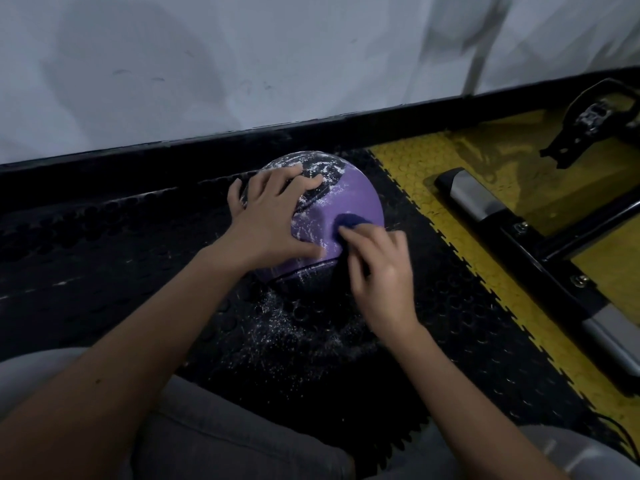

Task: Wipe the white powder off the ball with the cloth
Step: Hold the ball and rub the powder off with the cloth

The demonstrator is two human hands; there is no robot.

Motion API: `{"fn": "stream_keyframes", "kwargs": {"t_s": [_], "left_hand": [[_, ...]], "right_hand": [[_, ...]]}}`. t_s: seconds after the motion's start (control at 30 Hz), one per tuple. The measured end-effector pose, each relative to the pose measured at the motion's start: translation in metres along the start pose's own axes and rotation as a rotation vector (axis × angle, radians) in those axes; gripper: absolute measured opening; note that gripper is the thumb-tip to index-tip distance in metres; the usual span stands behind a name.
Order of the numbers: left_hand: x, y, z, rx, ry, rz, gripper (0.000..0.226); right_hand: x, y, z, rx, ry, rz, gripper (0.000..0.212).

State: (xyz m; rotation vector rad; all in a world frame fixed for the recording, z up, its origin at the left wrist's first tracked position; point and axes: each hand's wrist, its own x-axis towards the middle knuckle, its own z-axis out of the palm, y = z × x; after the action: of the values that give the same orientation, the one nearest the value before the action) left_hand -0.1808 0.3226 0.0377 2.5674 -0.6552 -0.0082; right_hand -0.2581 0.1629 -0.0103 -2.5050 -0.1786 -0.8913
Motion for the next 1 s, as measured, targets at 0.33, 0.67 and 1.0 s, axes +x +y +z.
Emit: {"fn": "stream_keyframes", "kwargs": {"t_s": [0.33, 0.67, 1.0], "left_hand": [[0.004, 0.001, 0.001, -0.029, -0.006, 0.014, 0.091], [0.004, -0.002, 0.0, -0.009, -0.019, 0.018, 0.092], [0.004, -0.003, -0.001, -0.006, -0.015, 0.006, 0.092]], "right_hand": [[0.003, 0.018, -0.003, 0.026, 0.067, 0.187, 0.027], [0.003, 0.027, -0.003, -0.009, 0.052, 0.165, 0.027], [-0.005, 0.008, 0.004, -0.048, 0.01, -0.029, 0.027]]}}
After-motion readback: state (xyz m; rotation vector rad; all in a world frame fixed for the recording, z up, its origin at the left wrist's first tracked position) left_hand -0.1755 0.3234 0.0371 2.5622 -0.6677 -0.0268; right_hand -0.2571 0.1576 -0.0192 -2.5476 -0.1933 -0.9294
